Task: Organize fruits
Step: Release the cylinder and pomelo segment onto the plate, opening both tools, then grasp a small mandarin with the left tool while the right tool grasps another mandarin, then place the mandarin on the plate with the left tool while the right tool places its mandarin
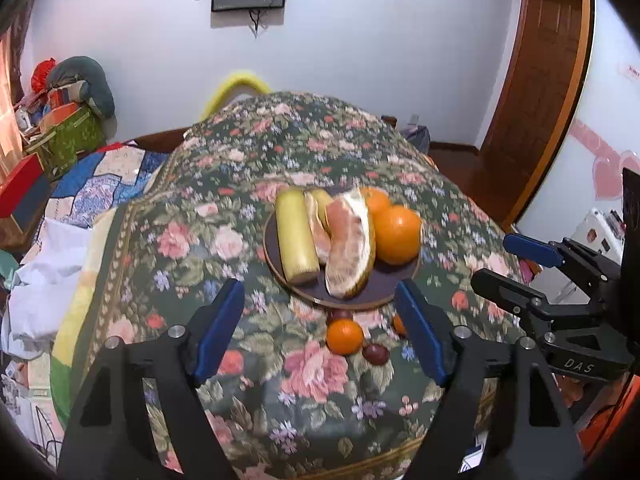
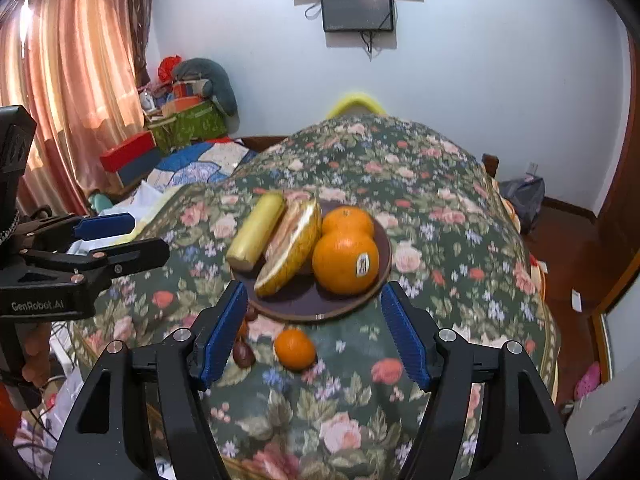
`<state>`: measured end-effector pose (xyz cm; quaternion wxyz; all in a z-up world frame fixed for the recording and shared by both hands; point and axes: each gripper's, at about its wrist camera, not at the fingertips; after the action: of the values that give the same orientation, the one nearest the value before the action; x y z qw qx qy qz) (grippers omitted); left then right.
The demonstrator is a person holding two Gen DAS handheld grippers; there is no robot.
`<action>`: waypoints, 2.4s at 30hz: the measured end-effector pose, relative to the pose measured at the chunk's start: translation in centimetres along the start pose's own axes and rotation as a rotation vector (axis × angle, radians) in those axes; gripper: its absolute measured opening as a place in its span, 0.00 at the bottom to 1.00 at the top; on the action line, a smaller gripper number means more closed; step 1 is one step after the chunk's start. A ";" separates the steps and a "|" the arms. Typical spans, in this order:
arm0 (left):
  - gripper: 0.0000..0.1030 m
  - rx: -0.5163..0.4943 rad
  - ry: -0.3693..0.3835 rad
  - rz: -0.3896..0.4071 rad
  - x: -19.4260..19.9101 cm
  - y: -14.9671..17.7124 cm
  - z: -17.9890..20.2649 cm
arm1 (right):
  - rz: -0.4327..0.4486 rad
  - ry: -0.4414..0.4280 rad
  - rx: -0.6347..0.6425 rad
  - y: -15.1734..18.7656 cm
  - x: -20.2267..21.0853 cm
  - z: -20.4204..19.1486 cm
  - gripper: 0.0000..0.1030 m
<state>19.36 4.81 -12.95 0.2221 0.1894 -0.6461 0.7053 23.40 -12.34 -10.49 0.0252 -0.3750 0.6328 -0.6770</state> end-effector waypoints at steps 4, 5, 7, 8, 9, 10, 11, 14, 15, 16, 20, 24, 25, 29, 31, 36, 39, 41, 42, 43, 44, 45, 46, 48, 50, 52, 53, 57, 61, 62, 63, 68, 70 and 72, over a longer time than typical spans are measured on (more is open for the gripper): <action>0.76 0.001 0.007 -0.046 -1.0 1.4 0.5 | -0.031 0.004 -0.001 1.1 -0.4 0.0 0.64; 0.76 0.001 0.010 -0.056 -1.3 1.7 0.6 | -0.040 0.002 -0.005 1.4 -0.7 0.1 0.64; 0.76 0.002 0.017 -0.076 -1.9 2.4 0.8 | -0.054 0.002 -0.009 2.0 -0.9 0.0 0.64; 0.76 0.003 0.021 -0.087 -2.3 2.7 0.9 | -0.060 -0.001 -0.012 2.3 -1.1 -0.1 0.64; 0.76 0.005 0.025 -0.095 -2.6 2.9 1.0 | -0.069 -0.006 -0.016 2.6 -1.4 -0.2 0.64; 0.75 0.006 0.028 -0.104 -3.0 3.3 1.1 | -0.078 -0.012 -0.017 2.9 -1.5 -0.3 0.64; 0.72 0.006 0.030 -0.110 -3.3 3.5 1.1 | -0.091 -0.018 -0.018 3.3 -1.9 -0.3 0.64; 0.64 0.010 0.038 -0.134 -4.3 4.2 1.1 | -0.119 -0.032 -0.024 4.2 -2.8 -0.5 0.61; 0.62 0.011 0.044 -0.145 -4.7 4.4 1.1 | -0.127 -0.036 -0.026 4.4 -3.0 -0.5 0.58; 0.58 0.011 0.047 -0.153 -5.0 4.6 1.1 | -0.139 -0.044 -0.029 4.6 -3.3 -0.5 0.55; 0.54 0.009 0.056 -0.176 -6.1 5.1 1.2 | -0.170 -0.064 -0.037 5.3 -4.4 -0.6 0.46; 0.52 0.010 0.061 -0.187 -7.0 5.3 1.1 | -0.194 -0.078 -0.048 5.9 -5.3 -0.5 0.40; 0.48 0.011 0.064 -0.192 -7.3 5.3 1.1 | -0.199 -0.080 -0.050 6.0 -5.4 -0.4 0.40; 0.40 0.029 0.074 -0.211 -8.2 5.6 0.9 | -0.199 -0.101 -0.071 6.2 -5.8 -0.2 0.33; 0.37 0.042 0.091 -0.216 -8.5 5.8 0.8 | -0.191 -0.106 -0.082 6.1 -5.8 -0.1 0.30; 0.33 0.031 0.090 -0.209 -8.3 5.8 1.2 | -0.183 -0.097 -0.077 6.0 -5.6 -0.1 0.29; 0.33 0.036 0.087 -0.193 -7.7 5.4 0.9 | -0.170 -0.093 -0.083 5.7 -5.3 0.2 0.29; 0.33 0.040 0.083 -0.176 -7.1 5.0 0.6 | -0.159 -0.090 -0.084 5.3 -5.1 0.4 0.29; 0.33 0.040 0.079 -0.164 -6.8 4.7 0.5 | -0.152 -0.089 -0.085 5.1 -5.0 0.5 0.29; 0.33 0.041 0.074 -0.152 -6.5 4.4 0.3 | -0.145 -0.089 -0.085 4.9 -4.9 0.5 0.29; 0.33 0.041 0.070 -0.140 -6.2 4.1 0.2 | -0.137 -0.088 -0.085 4.6 -4.7 0.6 0.29; 0.33 0.040 0.066 -0.130 -5.9 3.7 0.1 | -0.128 -0.087 -0.083 4.4 -4.6 0.6 0.29; 0.33 0.040 0.061 -0.115 -5.6 3.3 -0.1 | -0.117 -0.085 -0.080 4.0 -4.4 0.6 0.29; 0.33 0.037 0.052 -0.095 -5.4 2.7 -0.3 | -0.098 -0.082 -0.073 3.4 -4.2 0.6 0.29; 0.33 0.033 0.046 -0.075 -5.2 2.0 -0.4 | -0.080 -0.083 -0.065 2.7 -4.2 0.5 0.26; 0.33 0.034 0.047 -0.063 -5.4 1.4 -0.6 | -0.065 -0.088 -0.060 2.0 -4.2 0.5 0.18; 0.33 0.035 0.047 -0.061 -5.5 1.2 -0.6 | -0.061 -0.091 -0.061 1.8 -4.4 0.5 0.17; 0.33 0.038 0.044 -0.074 -7.1 1.1 -0.7 | -0.064 -0.088 -0.052 1.4 -5.6 0.4 0.17; 0.33 0.049 0.044 -0.101 -8.5 1.6 -1.0 | -0.106 -0.092 -0.075 2.4 -6.4 1.0 0.17; 0.33 0.050 0.044 -0.107 -8.9 1.8 -1.1 | -0.113 -0.093 -0.084 2.6 -6.3 1.1 0.17; 0.33 0.052 0.045 -0.112 -9.2 1.9 -1.1 | -0.128 -0.098 -0.094 2.8 -6.3 1.2 0.19; 0.33 0.058 0.046 -0.131 -10.1 2.5 -1.0 | -0.173 -0.116 -0.106 4.4 -6.1 1.4 0.40; 0.33 0.061 0.045 -0.140 -10.5 2.7 -1.0 | -0.188 -0.117 -0.095 4.8 -6.2 1.2 0.40; 0.33 0.063 0.044 -0.140 -10.8 2.7 -1.1 | -0.204 -0.123 -0.094 5.3 -6.7 1.1 0.40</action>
<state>26.82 4.94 -21.29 0.2790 0.2256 -0.6038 0.7119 26.44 -10.90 -18.37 -0.0228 -0.4789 0.6197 -0.6214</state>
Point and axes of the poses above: each gripper's, at about its wrist camera, not at the fingertips, and x roughly against the way its jaws point, z to its right, y to its underside, and after that the axes turned 11 degrees about z, right-handed
